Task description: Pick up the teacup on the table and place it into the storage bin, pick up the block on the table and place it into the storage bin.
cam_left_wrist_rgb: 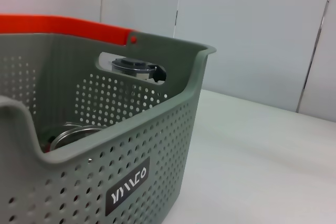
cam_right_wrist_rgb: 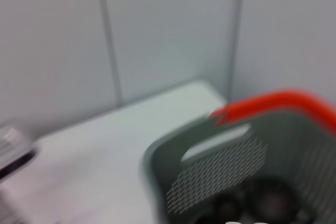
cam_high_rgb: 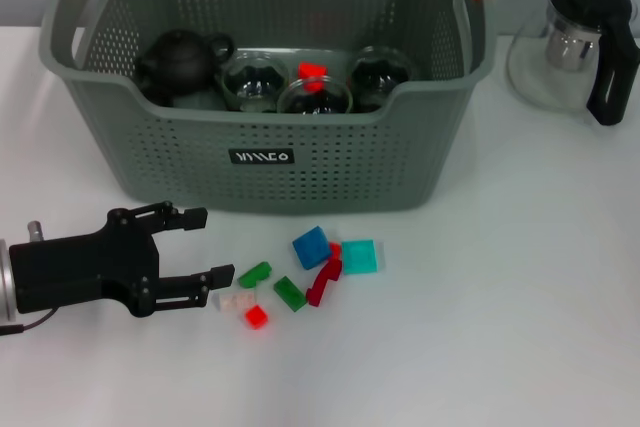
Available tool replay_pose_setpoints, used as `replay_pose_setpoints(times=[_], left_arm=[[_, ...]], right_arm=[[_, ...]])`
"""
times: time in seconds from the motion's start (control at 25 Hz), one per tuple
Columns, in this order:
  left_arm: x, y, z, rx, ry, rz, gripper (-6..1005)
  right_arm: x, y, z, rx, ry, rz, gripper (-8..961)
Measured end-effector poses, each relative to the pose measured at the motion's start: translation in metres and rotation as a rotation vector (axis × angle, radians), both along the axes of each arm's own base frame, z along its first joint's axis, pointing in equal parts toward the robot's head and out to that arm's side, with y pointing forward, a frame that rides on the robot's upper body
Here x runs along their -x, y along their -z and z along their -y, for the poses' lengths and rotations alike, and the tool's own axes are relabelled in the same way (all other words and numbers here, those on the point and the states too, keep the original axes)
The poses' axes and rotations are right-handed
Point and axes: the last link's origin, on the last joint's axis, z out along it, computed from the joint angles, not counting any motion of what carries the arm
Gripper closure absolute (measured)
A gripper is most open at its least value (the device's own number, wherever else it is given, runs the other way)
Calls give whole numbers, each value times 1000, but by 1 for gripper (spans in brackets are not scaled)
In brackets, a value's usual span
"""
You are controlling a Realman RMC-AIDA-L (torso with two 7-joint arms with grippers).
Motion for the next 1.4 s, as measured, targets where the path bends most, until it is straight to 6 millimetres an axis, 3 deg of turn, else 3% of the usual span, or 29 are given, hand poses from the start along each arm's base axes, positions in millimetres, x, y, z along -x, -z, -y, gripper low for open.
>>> replay_pose_setpoints(times=[0.4, 0.52, 0.72, 1.0, 1.16, 1.4], left_arm=[[-1, -1, -2, 1, 5, 0, 186], [-2, -1, -3, 1, 6, -1, 186], [-2, -2, -3, 0, 6, -2, 186], [-2, -2, -3, 0, 6, -1, 185], [-2, -2, -3, -1, 7, -3, 186], [-1, -2, -4, -1, 5, -6, 185]], right_arm=[[-23, 28, -49, -98, 52, 82, 519], [-28, 28, -55, -123, 60, 103, 395], [-30, 23, -56, -152, 32, 98, 286], [-37, 13, -20, -2, -125, 42, 129], [-58, 7, 6, 128, -181, 72, 21], [-99, 12, 45, 376, -197, 197, 27]])
